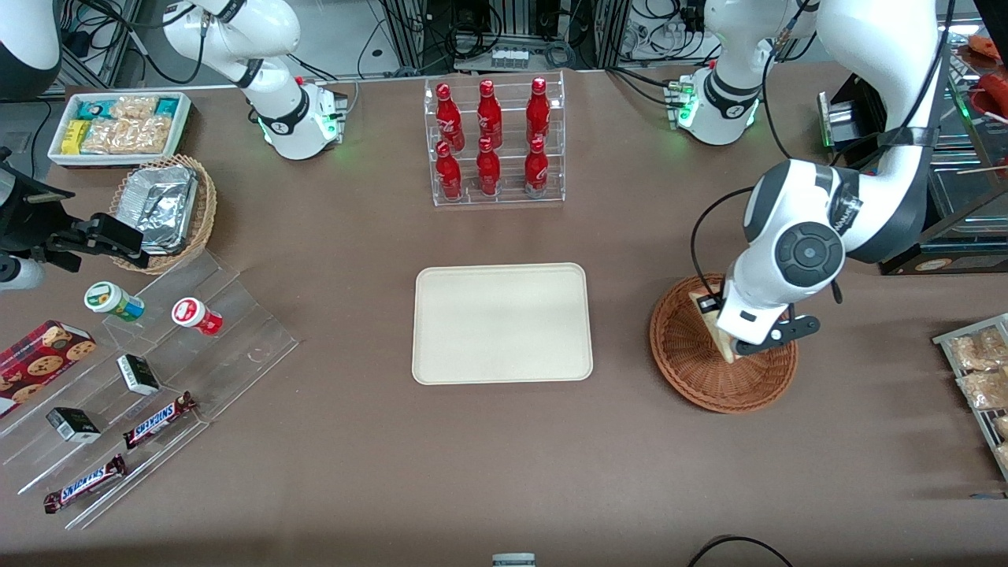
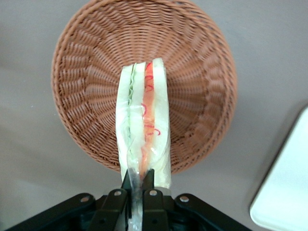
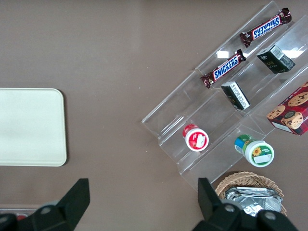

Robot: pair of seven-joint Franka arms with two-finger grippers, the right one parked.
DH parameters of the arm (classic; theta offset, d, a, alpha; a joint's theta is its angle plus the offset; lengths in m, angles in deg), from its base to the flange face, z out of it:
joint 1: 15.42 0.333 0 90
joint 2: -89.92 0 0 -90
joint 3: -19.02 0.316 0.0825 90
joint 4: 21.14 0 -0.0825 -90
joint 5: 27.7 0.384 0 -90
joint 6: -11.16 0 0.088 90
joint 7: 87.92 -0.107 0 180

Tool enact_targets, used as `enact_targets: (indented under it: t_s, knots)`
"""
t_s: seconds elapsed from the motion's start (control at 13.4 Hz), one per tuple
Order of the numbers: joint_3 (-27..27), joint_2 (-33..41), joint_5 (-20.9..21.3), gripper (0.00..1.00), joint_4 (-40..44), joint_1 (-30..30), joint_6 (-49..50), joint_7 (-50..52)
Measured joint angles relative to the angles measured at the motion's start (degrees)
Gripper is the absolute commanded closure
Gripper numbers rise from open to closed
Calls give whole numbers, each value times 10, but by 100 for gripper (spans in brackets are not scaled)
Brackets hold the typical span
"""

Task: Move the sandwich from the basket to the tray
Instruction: 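Lift the sandwich and carry it with the left gripper over the tray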

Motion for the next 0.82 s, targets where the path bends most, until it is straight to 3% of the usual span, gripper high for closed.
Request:
enact_targets:
  t_s: [0.82]
  knots:
    - [-116, -40, -43, 100, 17, -5, -41, -15]
